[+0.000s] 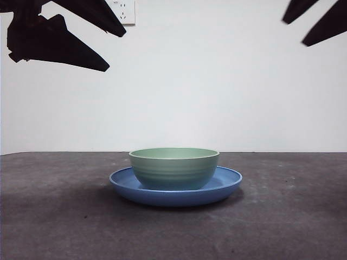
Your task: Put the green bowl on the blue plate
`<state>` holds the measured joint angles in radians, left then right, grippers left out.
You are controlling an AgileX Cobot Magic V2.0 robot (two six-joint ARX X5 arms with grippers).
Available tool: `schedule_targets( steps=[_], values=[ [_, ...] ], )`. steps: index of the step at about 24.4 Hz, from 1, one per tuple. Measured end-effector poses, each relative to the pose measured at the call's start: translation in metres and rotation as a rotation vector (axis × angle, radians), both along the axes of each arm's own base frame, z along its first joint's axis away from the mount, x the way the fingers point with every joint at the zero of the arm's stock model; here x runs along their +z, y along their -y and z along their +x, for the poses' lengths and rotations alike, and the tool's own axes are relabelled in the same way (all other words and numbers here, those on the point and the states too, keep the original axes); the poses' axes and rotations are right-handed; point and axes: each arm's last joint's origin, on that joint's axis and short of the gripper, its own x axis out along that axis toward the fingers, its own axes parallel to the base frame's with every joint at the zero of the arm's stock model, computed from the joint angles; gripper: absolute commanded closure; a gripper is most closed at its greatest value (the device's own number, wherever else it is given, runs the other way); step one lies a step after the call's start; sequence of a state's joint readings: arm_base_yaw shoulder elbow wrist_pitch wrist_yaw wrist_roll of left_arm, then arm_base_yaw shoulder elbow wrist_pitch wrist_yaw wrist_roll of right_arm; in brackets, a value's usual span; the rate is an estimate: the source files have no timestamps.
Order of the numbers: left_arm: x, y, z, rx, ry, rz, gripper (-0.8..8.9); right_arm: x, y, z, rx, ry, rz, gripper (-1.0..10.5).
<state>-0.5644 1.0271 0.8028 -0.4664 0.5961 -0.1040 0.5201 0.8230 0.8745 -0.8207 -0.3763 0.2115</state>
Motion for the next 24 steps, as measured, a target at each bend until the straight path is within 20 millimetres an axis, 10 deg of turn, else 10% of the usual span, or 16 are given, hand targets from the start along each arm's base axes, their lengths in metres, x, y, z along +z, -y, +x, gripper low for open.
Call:
schedule_targets(
  steps=[24],
  values=[
    [-0.0005, -0.0007, 0.0012, 0.046, 0.005, 0.024, 5.66, 0.0003, -0.0003, -0.0123, 0.004, 0.044, -0.085, 7.5]
  ],
)
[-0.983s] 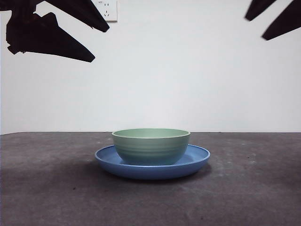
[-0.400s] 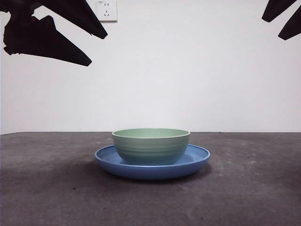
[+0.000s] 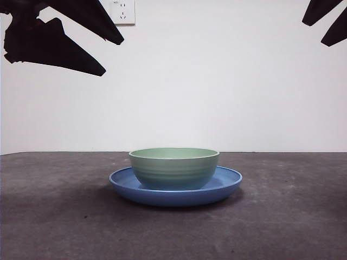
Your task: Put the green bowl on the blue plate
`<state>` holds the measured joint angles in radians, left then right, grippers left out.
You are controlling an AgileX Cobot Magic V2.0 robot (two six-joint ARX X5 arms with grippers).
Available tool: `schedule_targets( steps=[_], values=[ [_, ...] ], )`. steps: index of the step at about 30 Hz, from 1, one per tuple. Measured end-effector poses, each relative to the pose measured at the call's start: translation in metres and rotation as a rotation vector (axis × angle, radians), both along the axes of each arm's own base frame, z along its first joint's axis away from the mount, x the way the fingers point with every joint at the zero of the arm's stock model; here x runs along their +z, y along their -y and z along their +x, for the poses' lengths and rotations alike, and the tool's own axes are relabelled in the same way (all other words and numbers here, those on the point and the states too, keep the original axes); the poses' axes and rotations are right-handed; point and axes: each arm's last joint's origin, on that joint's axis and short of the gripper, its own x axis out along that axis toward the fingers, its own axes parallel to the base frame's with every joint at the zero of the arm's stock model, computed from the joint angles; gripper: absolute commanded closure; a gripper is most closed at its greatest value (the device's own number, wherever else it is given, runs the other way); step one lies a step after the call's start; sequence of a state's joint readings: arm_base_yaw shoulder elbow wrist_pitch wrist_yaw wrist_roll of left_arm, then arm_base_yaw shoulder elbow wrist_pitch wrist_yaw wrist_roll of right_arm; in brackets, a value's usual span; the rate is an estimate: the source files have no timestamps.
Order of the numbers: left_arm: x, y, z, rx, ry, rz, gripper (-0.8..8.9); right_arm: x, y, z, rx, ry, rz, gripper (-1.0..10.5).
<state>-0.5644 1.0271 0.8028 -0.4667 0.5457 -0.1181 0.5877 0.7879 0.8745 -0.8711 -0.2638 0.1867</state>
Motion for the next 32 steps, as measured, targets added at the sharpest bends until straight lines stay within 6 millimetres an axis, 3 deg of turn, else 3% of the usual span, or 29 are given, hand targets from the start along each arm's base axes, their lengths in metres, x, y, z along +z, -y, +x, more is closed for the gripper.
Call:
schedule_targets(
  steps=[3, 5, 7, 32],
  values=[
    [0.0000, 0.0000, 0.0000, 0.000, 0.000, 0.000, 5.78, 0.0000, 0.0000, 0.0000, 0.000, 0.000, 0.000, 7.8],
    [0.0000, 0.0000, 0.0000, 0.000, 0.000, 0.000, 6.90, -0.0001, 0.0000, -0.0001, 0.001, -0.002, 0.000, 9.4],
    [0.0000, 0.0000, 0.0000, 0.000, 0.000, 0.000, 8.07, -0.0004, 0.0002, -0.0004, 0.001, -0.005, -0.004, 9.4],
    [0.0000, 0.0000, 0.0000, 0.001, 0.000, 0.000, 7.99, 0.0005, -0.0002, 0.0005, -0.001, 0.008, 0.002, 9.4]
  ],
)
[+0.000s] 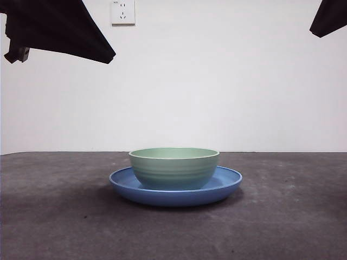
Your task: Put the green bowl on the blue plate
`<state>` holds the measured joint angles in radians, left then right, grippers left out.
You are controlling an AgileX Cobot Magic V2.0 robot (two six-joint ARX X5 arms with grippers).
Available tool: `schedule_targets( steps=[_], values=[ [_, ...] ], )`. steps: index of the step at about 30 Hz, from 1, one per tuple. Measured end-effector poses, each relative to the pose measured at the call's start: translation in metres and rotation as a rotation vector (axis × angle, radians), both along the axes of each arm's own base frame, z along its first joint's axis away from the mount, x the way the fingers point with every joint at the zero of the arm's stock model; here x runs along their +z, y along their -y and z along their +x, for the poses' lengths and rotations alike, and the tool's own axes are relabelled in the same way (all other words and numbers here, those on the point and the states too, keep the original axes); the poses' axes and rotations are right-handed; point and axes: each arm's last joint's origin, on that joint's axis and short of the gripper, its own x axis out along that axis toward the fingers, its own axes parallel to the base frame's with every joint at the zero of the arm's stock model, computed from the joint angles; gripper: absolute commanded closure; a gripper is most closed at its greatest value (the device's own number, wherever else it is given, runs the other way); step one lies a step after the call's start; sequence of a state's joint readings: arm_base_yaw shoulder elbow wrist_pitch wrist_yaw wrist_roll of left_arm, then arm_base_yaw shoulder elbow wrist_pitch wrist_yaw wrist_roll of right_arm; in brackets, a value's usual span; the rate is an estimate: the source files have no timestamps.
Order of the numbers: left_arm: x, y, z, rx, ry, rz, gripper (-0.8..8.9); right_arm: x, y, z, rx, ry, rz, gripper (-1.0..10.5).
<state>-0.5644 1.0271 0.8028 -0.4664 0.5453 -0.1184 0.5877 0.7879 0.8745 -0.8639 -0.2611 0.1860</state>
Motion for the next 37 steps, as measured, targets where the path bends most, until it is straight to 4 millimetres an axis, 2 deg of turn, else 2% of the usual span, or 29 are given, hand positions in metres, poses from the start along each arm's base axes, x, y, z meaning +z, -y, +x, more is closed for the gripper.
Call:
schedule_targets(
  steps=[5, 8, 12, 16, 20, 23, 26, 34, 37],
  values=[
    [0.002, -0.002, -0.001, 0.001, 0.017, -0.004, 7.98, 0.000, 0.000, 0.000, 0.000, 0.000, 0.000, 9.4],
    [0.014, -0.013, -0.005, 0.023, 0.147, -0.009, 7.98, 0.000, 0.000, 0.000, 0.000, 0.000, 0.000, 9.4],
    [0.041, -0.040, -0.008, 0.219, 0.408, -0.010, 7.98, 0.000, 0.000, 0.000, 0.000, 0.000, 0.000, 9.4],
    [0.063, -0.074, -0.021, 0.481, 0.627, -0.002, 7.98, 0.000, 0.000, 0.000, -0.001, 0.000, 0.000, 9.4],
    [0.065, -0.100, -0.041, 0.676, 0.756, 0.048, 7.98, 0.000, 0.000, 0.000, 0.000, 0.000, 0.000, 9.4],
    [0.055, -0.113, -0.053, 0.809, 0.831, 0.083, 7.98, 0.000, 0.000, 0.000, 0.000, 0.000, 0.000, 9.4],
    [0.035, -0.120, -0.063, 0.914, 0.878, 0.114, 7.98, 0.000, 0.000, 0.000, 0.000, 0.000, 0.000, 9.4],
    [-0.038, -0.126, -0.066, 0.970, 0.863, 0.148, 7.98, 0.000, 0.000, 0.000, 0.000, 0.000, 0.000, 9.4],
    [-0.059, -0.126, -0.067, 0.966, 0.836, 0.161, 7.98, 0.000, 0.000, 0.000, -0.001, 0.000, 0.000, 9.4]
  ],
)
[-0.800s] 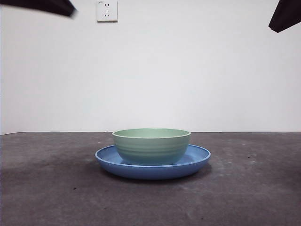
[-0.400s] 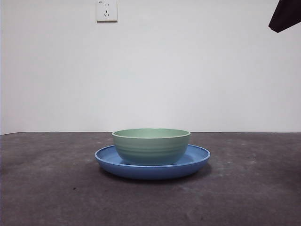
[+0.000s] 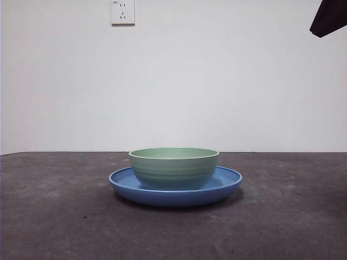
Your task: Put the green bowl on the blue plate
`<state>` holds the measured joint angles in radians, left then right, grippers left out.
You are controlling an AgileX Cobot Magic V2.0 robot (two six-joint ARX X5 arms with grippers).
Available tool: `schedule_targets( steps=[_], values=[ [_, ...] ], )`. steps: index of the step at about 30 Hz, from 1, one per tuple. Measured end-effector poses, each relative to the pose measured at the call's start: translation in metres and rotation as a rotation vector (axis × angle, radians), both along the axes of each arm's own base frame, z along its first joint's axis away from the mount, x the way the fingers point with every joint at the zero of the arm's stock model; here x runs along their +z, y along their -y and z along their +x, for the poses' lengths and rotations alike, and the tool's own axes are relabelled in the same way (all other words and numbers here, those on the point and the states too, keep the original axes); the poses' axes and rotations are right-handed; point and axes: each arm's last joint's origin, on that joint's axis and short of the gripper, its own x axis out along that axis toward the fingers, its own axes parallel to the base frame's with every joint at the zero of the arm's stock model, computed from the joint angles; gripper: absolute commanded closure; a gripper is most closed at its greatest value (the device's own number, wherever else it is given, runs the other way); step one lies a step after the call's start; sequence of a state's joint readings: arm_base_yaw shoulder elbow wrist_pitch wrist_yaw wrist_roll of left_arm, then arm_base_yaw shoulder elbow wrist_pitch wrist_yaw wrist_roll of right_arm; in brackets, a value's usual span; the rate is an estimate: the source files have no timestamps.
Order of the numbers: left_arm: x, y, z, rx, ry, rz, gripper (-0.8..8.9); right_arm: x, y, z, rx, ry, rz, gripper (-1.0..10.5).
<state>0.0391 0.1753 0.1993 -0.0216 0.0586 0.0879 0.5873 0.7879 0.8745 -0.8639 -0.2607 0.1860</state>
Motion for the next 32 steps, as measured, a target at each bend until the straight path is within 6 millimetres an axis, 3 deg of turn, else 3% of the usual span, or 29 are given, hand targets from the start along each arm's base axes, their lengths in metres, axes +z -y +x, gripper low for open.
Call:
schedule_targets(
  steps=[5, 14, 20, 32],
  values=[
    [-0.024, 0.000, 0.000, 0.000, -0.030, -0.001, 7.98, 0.000, 0.000, 0.000, 0.000, 0.000, 0.000, 9.4],
    [-0.047, 0.000, -0.001, 0.000, -0.044, -0.018, 7.98, 0.000, 0.000, 0.000, 0.000, 0.000, 0.000, 9.4],
    [-0.046, 0.000, -0.004, 0.000, -0.018, -0.027, 7.98, 0.000, 0.000, 0.000, 0.000, 0.000, 0.000, 9.4],
    [-0.059, 0.000, -0.005, 0.003, -0.155, -0.034, 7.98, 0.000, 0.000, 0.000, 0.000, 0.000, 0.000, 9.4]
  ],
)
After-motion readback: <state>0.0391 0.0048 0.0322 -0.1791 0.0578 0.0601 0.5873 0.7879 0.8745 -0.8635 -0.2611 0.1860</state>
